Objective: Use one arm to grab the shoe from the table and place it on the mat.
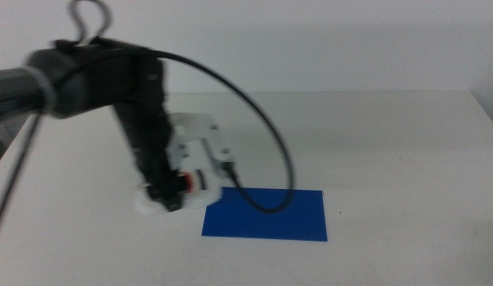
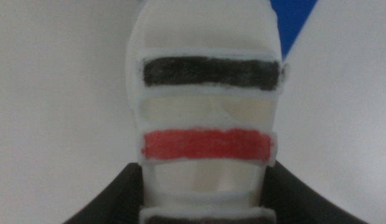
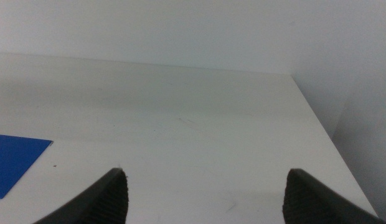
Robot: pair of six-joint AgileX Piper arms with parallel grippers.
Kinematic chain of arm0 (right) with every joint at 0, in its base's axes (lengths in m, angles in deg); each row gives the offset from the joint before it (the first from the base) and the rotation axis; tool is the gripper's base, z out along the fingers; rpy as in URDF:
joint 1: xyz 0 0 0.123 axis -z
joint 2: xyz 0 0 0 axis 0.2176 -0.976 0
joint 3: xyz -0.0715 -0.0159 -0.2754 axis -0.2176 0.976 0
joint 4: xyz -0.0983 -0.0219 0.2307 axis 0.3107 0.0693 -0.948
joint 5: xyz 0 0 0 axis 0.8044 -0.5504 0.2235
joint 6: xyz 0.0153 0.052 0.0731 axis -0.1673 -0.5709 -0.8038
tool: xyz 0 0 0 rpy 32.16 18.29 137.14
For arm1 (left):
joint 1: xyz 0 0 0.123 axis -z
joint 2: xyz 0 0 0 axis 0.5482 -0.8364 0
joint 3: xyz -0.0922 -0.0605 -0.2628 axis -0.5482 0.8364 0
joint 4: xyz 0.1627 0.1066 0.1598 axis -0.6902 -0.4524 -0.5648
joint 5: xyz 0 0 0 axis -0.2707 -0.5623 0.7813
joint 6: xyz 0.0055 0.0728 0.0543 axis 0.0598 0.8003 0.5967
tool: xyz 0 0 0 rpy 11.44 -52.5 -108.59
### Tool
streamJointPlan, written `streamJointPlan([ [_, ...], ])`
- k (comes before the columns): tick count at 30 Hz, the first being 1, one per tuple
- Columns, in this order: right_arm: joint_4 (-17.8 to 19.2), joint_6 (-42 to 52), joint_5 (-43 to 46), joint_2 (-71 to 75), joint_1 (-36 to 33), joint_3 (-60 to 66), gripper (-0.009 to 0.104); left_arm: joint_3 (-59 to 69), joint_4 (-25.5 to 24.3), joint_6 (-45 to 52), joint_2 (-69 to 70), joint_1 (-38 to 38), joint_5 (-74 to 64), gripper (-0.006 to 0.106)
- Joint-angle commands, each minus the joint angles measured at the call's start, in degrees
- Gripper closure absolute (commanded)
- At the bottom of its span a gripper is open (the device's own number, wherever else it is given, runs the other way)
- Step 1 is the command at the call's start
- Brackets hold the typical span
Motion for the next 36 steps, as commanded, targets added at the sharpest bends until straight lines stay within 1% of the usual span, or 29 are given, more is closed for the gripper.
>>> streamJointPlan([
  [1, 0.5, 0.4, 4.4, 1.5, 0.0, 0.3, 0.031, -6.4, 0.1, -2.0, -0.8, 3.2, -2.8, 0.102],
  [8, 0.5, 0.4, 4.4, 1.5, 0.0, 0.3, 0.031, -21.4, 0.1, -2.5, -10.7, 10.3, -10.4, 0.102],
  [12, 0.5, 0.4, 4.4, 1.5, 0.0, 0.3, 0.031, -27.1, 0.1, -3.3, -14.6, 13.0, -12.6, 0.102],
  [22, 0.5, 0.4, 4.4, 1.5, 0.0, 0.3, 0.031, -28.7, 0.5, -8.7, -15.7, 13.8, -13.4, 0.102],
  [26, 0.5, 0.4, 4.4, 1.5, 0.0, 0.3, 0.031, -28.7, 1.2, -21.3, -15.7, 13.8, -14.5, 0.102],
  [29, 0.5, 0.4, 4.4, 1.5, 0.0, 0.3, 0.031, -28.7, 1.2, -33.8, -15.7, 13.8, -14.5, 0.102],
  [36, 0.5, 0.4, 4.4, 1.5, 0.0, 0.3, 0.031, -28.7, 1.2, -73.3, -15.7, 13.8, -14.5, 0.102],
])
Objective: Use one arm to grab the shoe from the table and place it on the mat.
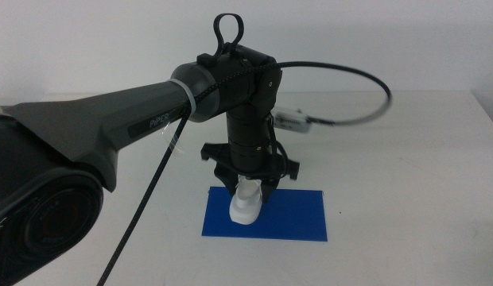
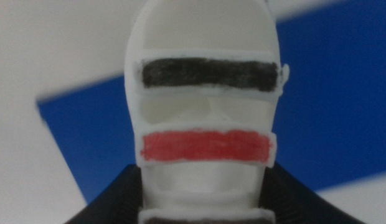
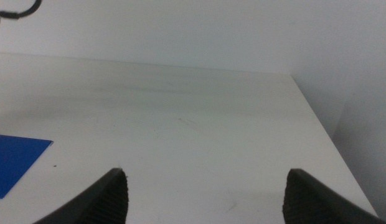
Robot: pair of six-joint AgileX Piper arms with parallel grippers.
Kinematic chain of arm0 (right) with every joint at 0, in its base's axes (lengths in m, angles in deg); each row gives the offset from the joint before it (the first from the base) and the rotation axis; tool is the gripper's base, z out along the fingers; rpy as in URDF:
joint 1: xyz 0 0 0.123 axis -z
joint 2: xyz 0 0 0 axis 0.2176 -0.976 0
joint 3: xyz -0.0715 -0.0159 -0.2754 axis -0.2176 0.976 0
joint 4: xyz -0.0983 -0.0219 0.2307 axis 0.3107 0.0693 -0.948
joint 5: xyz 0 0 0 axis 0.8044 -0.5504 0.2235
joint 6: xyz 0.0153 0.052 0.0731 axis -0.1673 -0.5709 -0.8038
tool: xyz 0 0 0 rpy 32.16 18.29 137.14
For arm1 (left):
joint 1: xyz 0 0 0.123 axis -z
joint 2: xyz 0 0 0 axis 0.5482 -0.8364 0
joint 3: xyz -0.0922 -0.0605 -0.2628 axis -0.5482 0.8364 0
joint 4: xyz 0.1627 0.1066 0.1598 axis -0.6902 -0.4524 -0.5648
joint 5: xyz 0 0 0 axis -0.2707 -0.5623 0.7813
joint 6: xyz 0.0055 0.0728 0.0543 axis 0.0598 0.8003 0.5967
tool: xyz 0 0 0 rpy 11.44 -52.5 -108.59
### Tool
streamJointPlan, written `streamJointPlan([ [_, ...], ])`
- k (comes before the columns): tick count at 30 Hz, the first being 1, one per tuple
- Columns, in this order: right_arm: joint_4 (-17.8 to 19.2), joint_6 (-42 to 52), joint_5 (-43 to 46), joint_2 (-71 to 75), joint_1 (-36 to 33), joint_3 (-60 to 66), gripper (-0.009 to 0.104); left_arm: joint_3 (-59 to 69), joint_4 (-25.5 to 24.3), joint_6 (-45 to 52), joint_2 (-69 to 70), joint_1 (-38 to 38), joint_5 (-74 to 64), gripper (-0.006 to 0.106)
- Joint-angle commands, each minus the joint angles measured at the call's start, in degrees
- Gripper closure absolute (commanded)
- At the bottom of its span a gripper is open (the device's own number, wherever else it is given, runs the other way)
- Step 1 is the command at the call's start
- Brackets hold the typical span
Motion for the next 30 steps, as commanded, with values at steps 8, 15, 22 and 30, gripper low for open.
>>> streamJointPlan([
  [8, 0.5, 0.4, 4.4, 1.5, 0.0, 0.3, 0.031, -1.9, 0.9, -52.8, 3.6, 0.2, -5.3, 0.102],
  [15, 0.5, 0.4, 4.4, 1.5, 0.0, 0.3, 0.031, -1.9, -0.6, -82.5, 3.6, 0.2, -5.2, 0.102],
  [22, 0.5, 0.4, 4.4, 1.5, 0.0, 0.3, 0.031, -1.9, 1.4, -98.8, 3.6, 0.2, -5.1, 0.102],
  [30, 0.5, 0.4, 4.4, 1.5, 0.0, 0.3, 0.031, -1.9, 5.7, -105.4, 3.6, 0.2, -5.2, 0.102],
])
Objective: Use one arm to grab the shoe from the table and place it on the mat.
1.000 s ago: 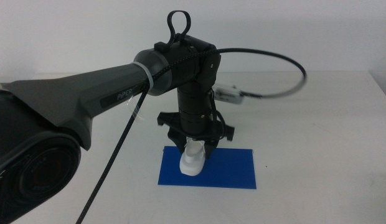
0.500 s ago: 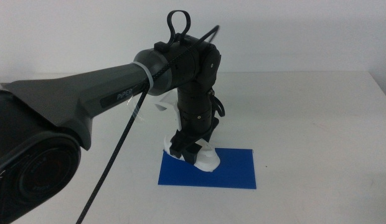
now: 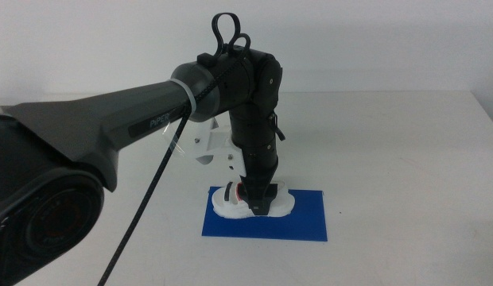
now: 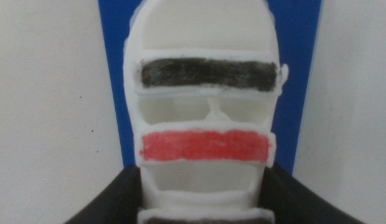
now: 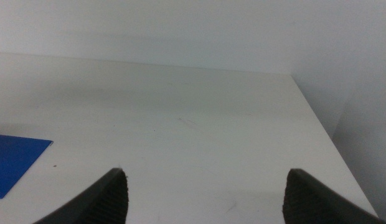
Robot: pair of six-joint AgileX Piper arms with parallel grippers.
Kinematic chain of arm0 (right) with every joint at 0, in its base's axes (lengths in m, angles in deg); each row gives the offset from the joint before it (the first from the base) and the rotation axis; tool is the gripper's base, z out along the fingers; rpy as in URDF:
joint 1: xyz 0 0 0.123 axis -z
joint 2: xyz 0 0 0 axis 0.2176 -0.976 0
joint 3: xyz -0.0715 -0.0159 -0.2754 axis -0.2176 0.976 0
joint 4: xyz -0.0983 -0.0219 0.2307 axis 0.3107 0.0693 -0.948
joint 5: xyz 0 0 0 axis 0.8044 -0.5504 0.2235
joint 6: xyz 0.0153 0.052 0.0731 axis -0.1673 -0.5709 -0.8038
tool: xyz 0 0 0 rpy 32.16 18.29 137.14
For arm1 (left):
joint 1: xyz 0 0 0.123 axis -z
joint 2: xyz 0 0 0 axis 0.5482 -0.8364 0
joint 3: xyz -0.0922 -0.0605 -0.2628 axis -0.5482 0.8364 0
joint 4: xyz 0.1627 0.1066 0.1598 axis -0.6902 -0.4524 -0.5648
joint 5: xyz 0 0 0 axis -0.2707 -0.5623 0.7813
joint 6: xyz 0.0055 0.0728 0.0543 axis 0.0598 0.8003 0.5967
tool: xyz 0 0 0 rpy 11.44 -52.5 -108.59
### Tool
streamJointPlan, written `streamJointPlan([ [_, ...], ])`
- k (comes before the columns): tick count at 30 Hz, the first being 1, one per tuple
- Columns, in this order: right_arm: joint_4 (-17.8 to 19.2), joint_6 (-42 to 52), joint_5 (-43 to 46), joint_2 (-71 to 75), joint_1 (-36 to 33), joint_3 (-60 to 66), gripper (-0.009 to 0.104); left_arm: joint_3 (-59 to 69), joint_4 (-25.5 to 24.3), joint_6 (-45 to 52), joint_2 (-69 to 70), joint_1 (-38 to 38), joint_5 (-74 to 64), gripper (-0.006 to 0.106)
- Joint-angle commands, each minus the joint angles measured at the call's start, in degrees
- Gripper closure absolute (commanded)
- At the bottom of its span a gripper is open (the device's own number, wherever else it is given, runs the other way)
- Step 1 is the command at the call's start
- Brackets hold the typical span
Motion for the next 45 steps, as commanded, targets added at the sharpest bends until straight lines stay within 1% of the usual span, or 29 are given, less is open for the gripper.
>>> streamJointPlan([
  [1, 0.5, 0.4, 4.4, 1.5, 0.0, 0.3, 0.031, -1.7, 0.3, -1.3, 2.9, 0.2, -4.7, 0.102],
  [10, 0.5, 0.4, 4.4, 1.5, 0.0, 0.3, 0.031, -1.7, 0.8, -1.3, 0.1, 0.4, -3.5, 0.102],
  [11, 0.5, 0.4, 4.4, 1.5, 0.0, 0.3, 0.031, -1.7, 1.8, -1.3, 0.1, 0.4, -0.3, 0.102],
  [17, 0.5, 0.4, 4.4, 1.5, 0.0, 0.3, 0.031, -1.7, 4.2, -0.5, 0.1, 0.4, 0.9, 0.102],
  [26, 0.5, 0.4, 4.4, 1.5, 0.0, 0.3, 0.031, -1.7, 4.6, 1.9, 0.1, 0.7, 2.3, 0.102],
  [36, 0.5, 0.4, 4.4, 1.5, 0.0, 0.3, 0.031, -1.7, 4.6, 2.2, 0.1, 0.8, 4.0, 0.102],
  [38, 0.5, 0.4, 4.4, 1.5, 0.0, 0.3, 0.031, -1.7, 4.5, 2.1, 0.1, 0.8, 4.0, 0.098],
  [39, 0.5, 0.4, 4.4, 1.5, 0.0, 0.3, 0.031, -1.7, 4.6, 1.4, 0.1, 0.7, 4.0, 0.055],
  [40, 0.5, 0.4, 4.4, 1.5, 0.0, 0.3, 0.031, -1.7, 4.6, 1.4, 0.1, 0.7, 4.0, 0.038],
  [41, 0.5, 0.4, 4.4, 1.5, 0.0, 0.3, 0.031, -1.7, 4.6, 1.5, 0.2, 0.7, 4.0, 0.03],
  [43, 0.5, 0.4, 4.4, 1.5, 0.0, 0.3, 0.031, -1.7, 4.6, 1.5, 0.5, 0.7, 4.0, 0.017],
  [45, 0.5, 0.4, 4.4, 1.5, 0.0, 0.3, 0.031, -1.7, 4.6, 1.5, 1.3, 0.7, 4.0, 0.007],
])
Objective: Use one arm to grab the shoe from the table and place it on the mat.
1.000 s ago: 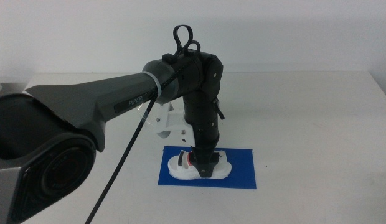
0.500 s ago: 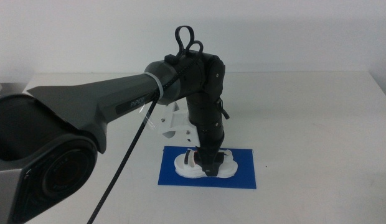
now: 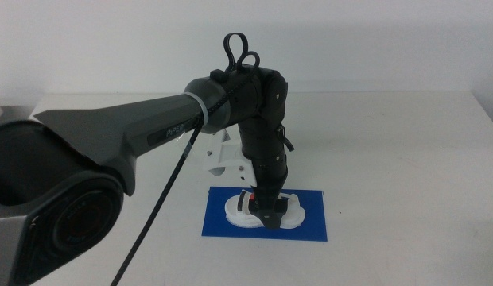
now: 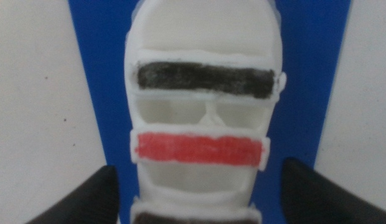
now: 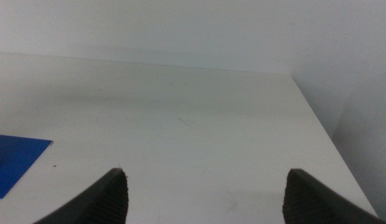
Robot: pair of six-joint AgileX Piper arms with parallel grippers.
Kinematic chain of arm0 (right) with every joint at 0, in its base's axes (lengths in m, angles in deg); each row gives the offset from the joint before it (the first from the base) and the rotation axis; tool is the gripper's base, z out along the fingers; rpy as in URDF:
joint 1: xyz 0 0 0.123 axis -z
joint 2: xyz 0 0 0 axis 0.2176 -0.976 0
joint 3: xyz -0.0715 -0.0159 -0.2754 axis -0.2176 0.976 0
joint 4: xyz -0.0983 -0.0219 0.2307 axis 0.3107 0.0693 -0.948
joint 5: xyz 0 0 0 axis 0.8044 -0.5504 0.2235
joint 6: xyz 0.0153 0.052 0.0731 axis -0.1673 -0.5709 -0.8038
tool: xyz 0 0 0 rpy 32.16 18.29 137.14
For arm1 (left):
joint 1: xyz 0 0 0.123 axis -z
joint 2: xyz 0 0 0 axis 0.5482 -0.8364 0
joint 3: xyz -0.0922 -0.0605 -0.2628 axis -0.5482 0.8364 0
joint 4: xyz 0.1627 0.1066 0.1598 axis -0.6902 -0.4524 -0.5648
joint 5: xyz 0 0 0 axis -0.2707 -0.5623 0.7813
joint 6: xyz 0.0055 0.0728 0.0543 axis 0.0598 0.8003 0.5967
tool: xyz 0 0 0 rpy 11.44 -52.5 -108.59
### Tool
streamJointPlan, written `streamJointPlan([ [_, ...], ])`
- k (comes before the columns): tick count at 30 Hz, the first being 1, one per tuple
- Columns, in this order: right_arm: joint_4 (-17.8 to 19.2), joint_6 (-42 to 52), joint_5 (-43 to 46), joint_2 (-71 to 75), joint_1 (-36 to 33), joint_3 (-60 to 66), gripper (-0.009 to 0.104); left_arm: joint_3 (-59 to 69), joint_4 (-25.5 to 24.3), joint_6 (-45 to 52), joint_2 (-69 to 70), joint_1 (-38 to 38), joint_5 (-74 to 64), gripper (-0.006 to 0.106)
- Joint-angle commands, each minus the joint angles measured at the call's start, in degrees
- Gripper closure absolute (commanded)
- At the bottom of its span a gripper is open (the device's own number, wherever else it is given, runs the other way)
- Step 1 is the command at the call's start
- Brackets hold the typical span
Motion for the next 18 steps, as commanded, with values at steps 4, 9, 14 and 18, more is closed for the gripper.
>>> streamJointPlan([
  [4, 0.5, 0.4, 4.4, 1.5, 0.0, 0.3, 0.031, -1.6, -0.5, -0.6, 7.3, 0.2, -1.3, 0.007],
  [9, 0.5, 0.4, 4.4, 1.5, 0.0, 0.3, 0.031, -1.6, -5.9, -0.3, 13.1, 0.2, -6.4, 0.007],
  [14, 0.5, 0.4, 4.4, 1.5, 0.0, 0.3, 0.031, -1.5, -11.0, 6.0, 20.8, 0.2, -9.1, 0.007],
  [18, 0.5, 0.4, 4.4, 1.5, 0.0, 0.3, 0.031, -1.5, -18.3, 18.6, 26.8, 0.2, -9.1, 0.007],
])
